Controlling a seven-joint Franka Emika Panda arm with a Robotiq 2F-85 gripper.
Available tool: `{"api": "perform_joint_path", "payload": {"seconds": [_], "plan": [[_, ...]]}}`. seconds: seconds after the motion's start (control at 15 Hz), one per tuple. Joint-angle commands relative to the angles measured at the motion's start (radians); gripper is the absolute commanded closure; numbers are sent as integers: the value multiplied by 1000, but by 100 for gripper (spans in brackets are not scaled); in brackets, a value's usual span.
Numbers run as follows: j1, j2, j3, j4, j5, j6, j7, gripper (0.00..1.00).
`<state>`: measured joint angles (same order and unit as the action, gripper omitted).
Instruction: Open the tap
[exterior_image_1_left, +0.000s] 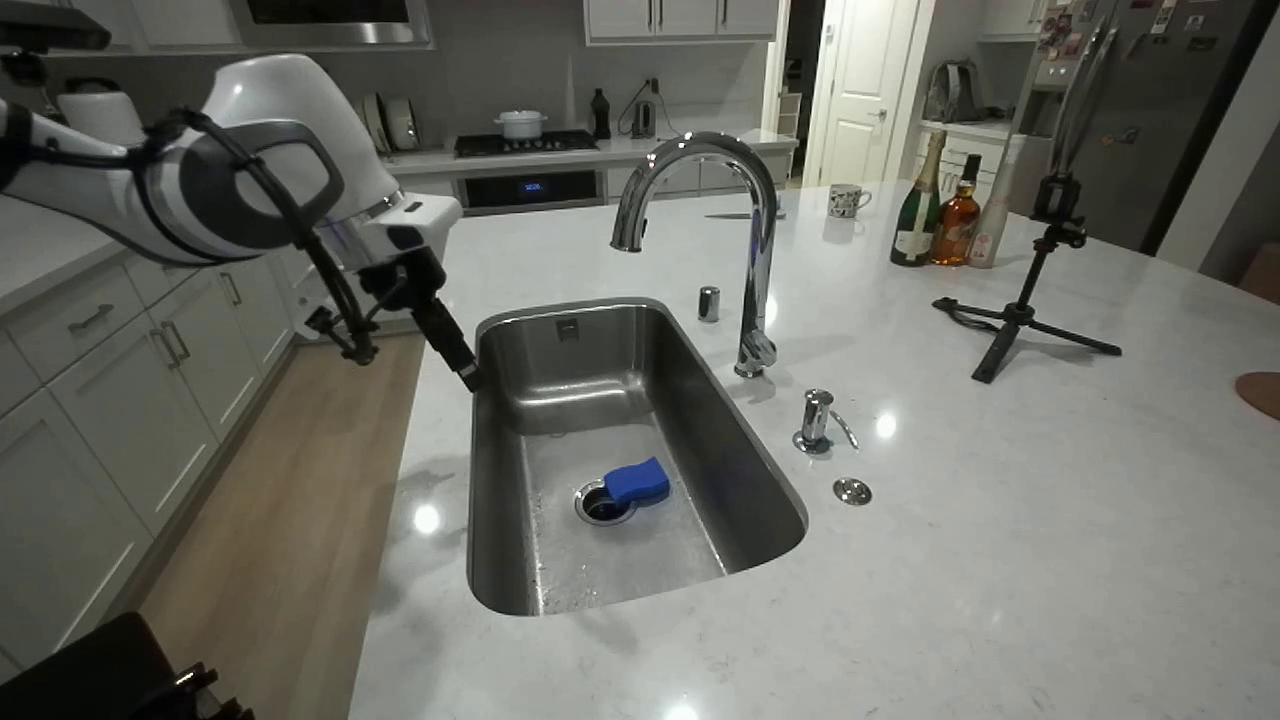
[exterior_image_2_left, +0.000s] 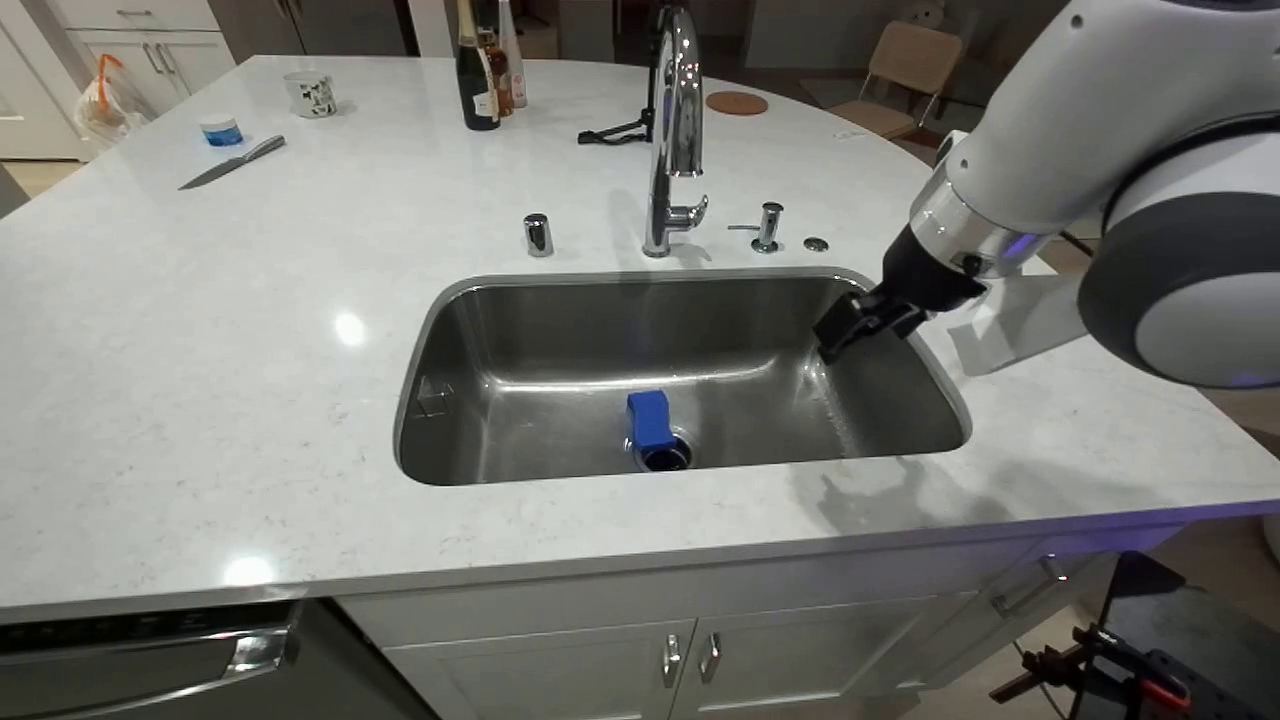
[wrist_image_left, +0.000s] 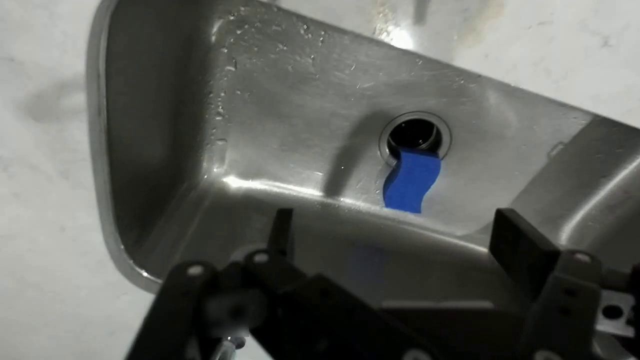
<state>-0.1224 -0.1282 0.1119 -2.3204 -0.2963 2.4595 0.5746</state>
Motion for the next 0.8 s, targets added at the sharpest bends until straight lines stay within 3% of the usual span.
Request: {"api": "perform_joint_path", "payload": {"seconds": [0.0,0.67,0.73], "plan": [[5,77,-47,111,-85,-37,-21,0],[13,260,-198,352,-197,16,-230,0],[21,212,-202,291,-182,9,-208,0]]}}
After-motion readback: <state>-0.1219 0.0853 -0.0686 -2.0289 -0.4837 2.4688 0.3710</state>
